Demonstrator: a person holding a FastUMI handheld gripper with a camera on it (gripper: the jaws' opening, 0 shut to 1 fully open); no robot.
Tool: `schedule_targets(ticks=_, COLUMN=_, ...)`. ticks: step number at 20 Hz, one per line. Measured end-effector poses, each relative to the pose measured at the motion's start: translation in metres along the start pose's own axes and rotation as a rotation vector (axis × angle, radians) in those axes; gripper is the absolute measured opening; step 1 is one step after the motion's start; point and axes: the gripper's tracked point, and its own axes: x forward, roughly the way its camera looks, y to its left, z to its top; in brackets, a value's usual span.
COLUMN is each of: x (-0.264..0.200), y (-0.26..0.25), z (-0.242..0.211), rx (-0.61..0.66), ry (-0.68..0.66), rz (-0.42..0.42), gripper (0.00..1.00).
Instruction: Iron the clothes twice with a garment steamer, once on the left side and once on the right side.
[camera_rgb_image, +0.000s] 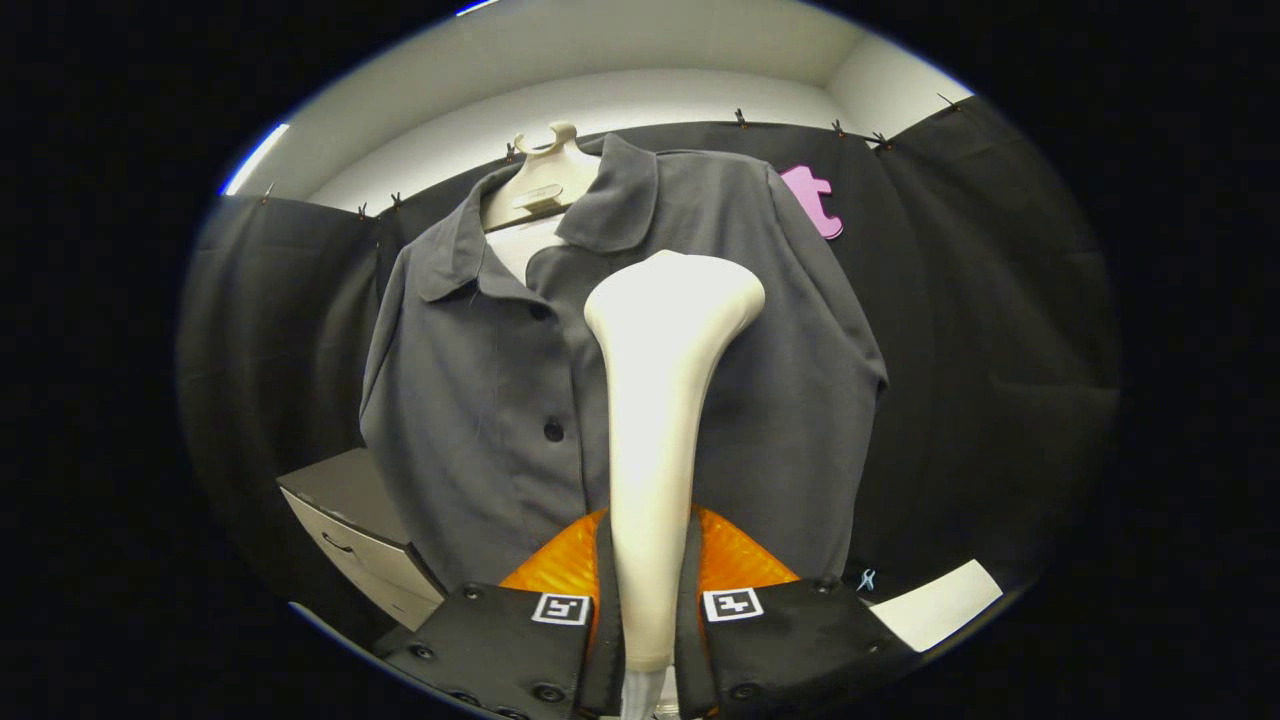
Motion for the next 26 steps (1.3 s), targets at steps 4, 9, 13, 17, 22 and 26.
schedule_targets(ticks=4, x=-0.003, y=0.0, z=-0.025, rx=0.009, ry=0.031, rz=0.011, gripper=0.28)
schedule_targets(ticks=9, x=-0.007, y=-0.001, z=-0.056, rx=0.016, ry=0.072, rz=0.015, gripper=0.27)
schedule_targets(ticks=13, x=-0.008, y=0.0, z=-0.086, rx=0.024, ry=0.105, rz=0.019, gripper=0.27)
schedule_targets(ticks=17, x=-0.01, y=0.002, z=-0.121, rx=0.031, ry=0.144, rz=0.024, gripper=0.28)
schedule_targets(ticks=22, x=-0.015, y=0.002, z=-0.166, rx=0.04, ry=0.185, rz=0.011, gripper=0.28)
schedule_targets(ticks=26, x=-0.018, y=0.006, z=-0.205, rx=0.077, ry=0.231, rz=0.02, gripper=0.28)
